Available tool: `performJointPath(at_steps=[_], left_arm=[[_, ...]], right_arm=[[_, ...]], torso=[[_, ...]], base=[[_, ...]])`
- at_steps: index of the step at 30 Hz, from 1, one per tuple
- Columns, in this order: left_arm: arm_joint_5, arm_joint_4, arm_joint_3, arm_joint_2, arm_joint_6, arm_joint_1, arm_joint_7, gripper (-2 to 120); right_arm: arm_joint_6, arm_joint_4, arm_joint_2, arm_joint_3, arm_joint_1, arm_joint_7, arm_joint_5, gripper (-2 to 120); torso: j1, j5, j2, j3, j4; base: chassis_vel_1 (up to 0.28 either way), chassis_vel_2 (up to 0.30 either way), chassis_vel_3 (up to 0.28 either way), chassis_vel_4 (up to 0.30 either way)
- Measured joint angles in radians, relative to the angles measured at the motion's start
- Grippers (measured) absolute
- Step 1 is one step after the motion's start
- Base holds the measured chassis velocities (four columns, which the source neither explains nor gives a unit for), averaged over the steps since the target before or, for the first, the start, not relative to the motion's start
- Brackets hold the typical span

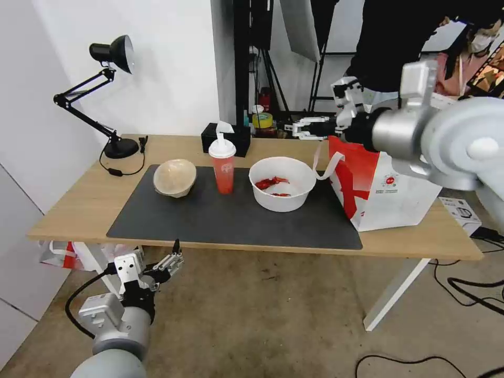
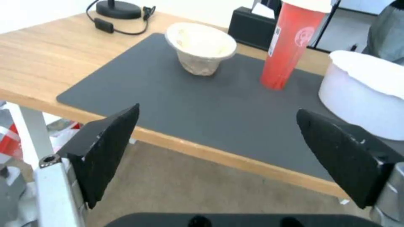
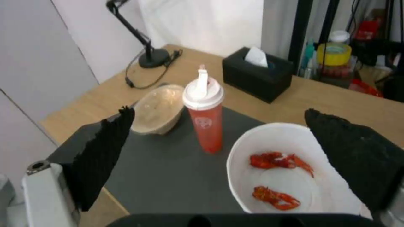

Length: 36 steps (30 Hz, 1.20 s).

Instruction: Pick up the trash from the table and place it into the takeout bag.

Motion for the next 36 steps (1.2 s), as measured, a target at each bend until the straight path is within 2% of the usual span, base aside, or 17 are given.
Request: performJointPath(at_steps=[3,8,16,22,27,30,36], left_arm=[[0.010,0.000,0.001,-0.011,-0.007,0.004,0.003,100],[0.018,0.000,0.001,-0.026,-0.014,0.001,0.006,100],[0.024,0.000,0.001,-0.033,-0.026,0.004,0.022,100],[0.031,0.000,0.000,-0.034,-0.029,-0.001,0.024,100],[0.049,0.000,0.002,-0.038,-0.037,-0.001,0.028,100],[0.067,0.000,0.005,-0.039,-0.044,-0.001,0.030,100],[0.078,0.000,0.005,-0.040,-0.051,-0.006,0.031,100]], right_arm=[[0.001,-0.015,0.005,-0.071,0.058,0.019,0.002,100],[0.003,-0.025,0.019,-0.131,0.082,0.043,0.013,100],[0.006,-0.036,0.046,-0.175,0.103,0.152,0.096,100],[0.006,-0.043,0.059,-0.198,0.107,0.178,0.103,100],[0.007,-0.044,0.058,-0.244,0.111,0.146,0.038,100],[0.007,-0.061,0.054,-0.303,0.133,0.078,-0.068,100],[0.007,-0.106,0.056,-0.373,0.183,-0.015,-0.146,100]], torso=[[0.000,0.0001,0.000,0.000,0.0000],[0.000,0.0001,0.000,0.000,0.0000],[0.000,0.0001,0.000,0.000,0.0000],[0.000,0.0001,0.000,0.000,0.0000],[0.000,0.0002,0.000,0.000,0.0000],[0.000,0.0002,0.000,0.000,0.0000],[0.000,0.0001,0.000,0.000,0.0000]], base=[[0.000,0.000,0.000,0.000],[0.002,0.001,0.021,-0.003],[0.000,0.000,0.006,-0.001],[0.000,0.000,0.000,0.000],[0.000,0.000,0.000,0.000],[0.000,0.000,0.000,0.000],[0.000,0.000,0.000,0.000]])
